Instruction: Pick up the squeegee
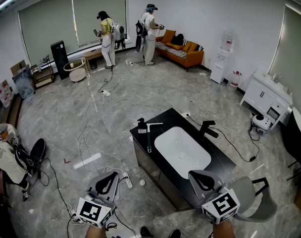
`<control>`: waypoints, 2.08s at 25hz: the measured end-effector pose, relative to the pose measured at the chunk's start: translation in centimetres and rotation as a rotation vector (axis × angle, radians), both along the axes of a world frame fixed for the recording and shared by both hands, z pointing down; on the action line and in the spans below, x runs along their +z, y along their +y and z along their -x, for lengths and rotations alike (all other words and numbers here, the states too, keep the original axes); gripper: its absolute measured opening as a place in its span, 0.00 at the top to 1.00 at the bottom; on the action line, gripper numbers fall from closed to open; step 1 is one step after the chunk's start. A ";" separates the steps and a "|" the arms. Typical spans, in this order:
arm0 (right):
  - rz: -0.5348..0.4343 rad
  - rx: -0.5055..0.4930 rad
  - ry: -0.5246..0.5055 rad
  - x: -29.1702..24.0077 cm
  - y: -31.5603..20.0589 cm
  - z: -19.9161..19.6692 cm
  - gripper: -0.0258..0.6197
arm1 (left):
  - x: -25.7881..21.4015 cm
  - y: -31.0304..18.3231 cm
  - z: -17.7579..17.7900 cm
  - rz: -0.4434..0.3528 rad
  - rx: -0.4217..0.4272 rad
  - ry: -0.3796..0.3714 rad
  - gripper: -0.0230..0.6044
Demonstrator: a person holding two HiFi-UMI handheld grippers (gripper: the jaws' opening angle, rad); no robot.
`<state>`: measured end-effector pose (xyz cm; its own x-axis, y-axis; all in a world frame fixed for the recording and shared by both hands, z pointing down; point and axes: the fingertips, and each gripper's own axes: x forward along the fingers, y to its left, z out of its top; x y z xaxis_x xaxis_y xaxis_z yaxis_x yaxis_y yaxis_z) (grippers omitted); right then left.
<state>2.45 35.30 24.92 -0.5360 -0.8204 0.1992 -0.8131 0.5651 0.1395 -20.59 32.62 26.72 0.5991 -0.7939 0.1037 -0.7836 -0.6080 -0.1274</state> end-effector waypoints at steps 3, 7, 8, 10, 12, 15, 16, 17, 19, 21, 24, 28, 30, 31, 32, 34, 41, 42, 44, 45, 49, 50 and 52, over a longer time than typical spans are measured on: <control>0.002 0.003 -0.004 0.1 -0.3 1.0 0.95 | -0.1 -0.3 1.0 -0.005 0.003 0.001 0.96; 0.003 0.006 -0.005 0.2 -0.8 2.3 0.95 | 0.0 -0.8 2.4 -0.006 0.003 0.009 0.96; 0.002 0.006 -0.007 0.2 -0.9 2.5 0.95 | -0.1 -0.9 2.6 -0.006 0.003 0.011 0.96; -0.003 0.003 -0.016 0.0 -1.1 3.0 0.95 | 0.0 -1.0 2.9 -0.005 0.006 0.013 0.96; -0.014 -0.001 -0.039 -0.1 -1.4 3.2 0.95 | 0.4 -1.3 3.0 -0.002 0.006 0.013 0.96; -0.025 -0.003 -0.067 0.0 -2.2 3.2 0.95 | 1.3 -2.0 2.8 0.012 0.003 0.016 0.96; -0.024 -0.005 -0.069 0.2 -2.6 3.1 0.94 | 1.6 -2.4 2.7 0.017 0.002 0.018 0.96; -0.022 -0.008 -0.070 0.4 -3.1 2.9 0.94 | 1.9 -2.7 2.4 0.021 0.001 0.019 0.96; -0.018 -0.016 -0.073 0.8 -4.1 2.5 0.94 | 2.4 -3.6 1.9 0.028 -0.005 0.016 0.96; -0.009 -0.029 -0.077 1.2 -5.3 1.9 0.94 | 2.6 -4.7 1.4 0.037 -0.018 0.009 0.96; 0.011 -0.059 -0.081 1.8 -7.4 0.8 0.94 | 3.2 -6.2 0.4 0.064 -0.050 0.009 0.96; 0.027 -0.098 -0.102 2.4 -10.8 -1.2 0.94 | 3.7 -8.7 -1.5 0.083 -0.088 -0.006 0.96; 0.031 -0.122 -0.109 2.8 -12.2 -1.9 0.94 | 3.8 -9.9 -2.3 0.087 -0.108 -0.012 0.96; 0.032 -0.133 -0.110 3.0 -12.9 -2.3 0.94 | 4.0 -10.4 -2.7 0.088 -0.116 -0.012 0.96; 0.032 -0.142 -0.110 3.1 -13.6 -2.6 0.94 | 4.2 -10.9 -3.2 0.089 -0.121 -0.013 0.96; 0.034 -0.157 -0.110 3.3 -14.8 -3.3 0.94 | 4.2 -11.9 -4.2 0.091 -0.129 -0.016 0.96; 0.040 -0.210 -0.105 3.3 -18.0 -4.9 0.94 | 4.8 -14.0 -5.9 0.100 -0.175 -0.013 0.96; 0.039 -0.215 -0.106 3.2 -18.3 -5.1 0.94 | 4.6 -14.4 -6.2 0.100 -0.178 -0.015 0.96; 0.039 -0.224 -0.108 3.1 -18.8 -5.4 0.94 | 4.3 -14.9 -6.7 0.099 -0.182 -0.020 0.96; 0.040 -0.228 -0.108 3.1 -19.0 -5.6 0.94 | 4.3 -15.0 -6.9 0.099 -0.184 -0.021 0.96; 0.035 -0.229 -0.118 3.3 -19.7 -7.0 0.94 | 4.4 -15.4 -8.2 0.094 -0.188 -0.033 0.96; 0.033 -0.228 -0.123 3.3 -19.9 -7.4 0.94 | 4.2 -15.6 -8.6 0.093 -0.187 -0.039 0.96; 0.031 -0.230 -0.131 3.2 -20.0 -7.9 0.94 | 3.8 -15.7 -9.1 0.091 -0.188 -0.050 0.96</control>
<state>10.37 15.31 28.10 -0.7307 -0.6684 0.1389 -0.6726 0.7397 0.0207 -11.45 16.92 30.56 0.4337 -0.8771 0.2063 -0.8783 -0.4626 -0.1204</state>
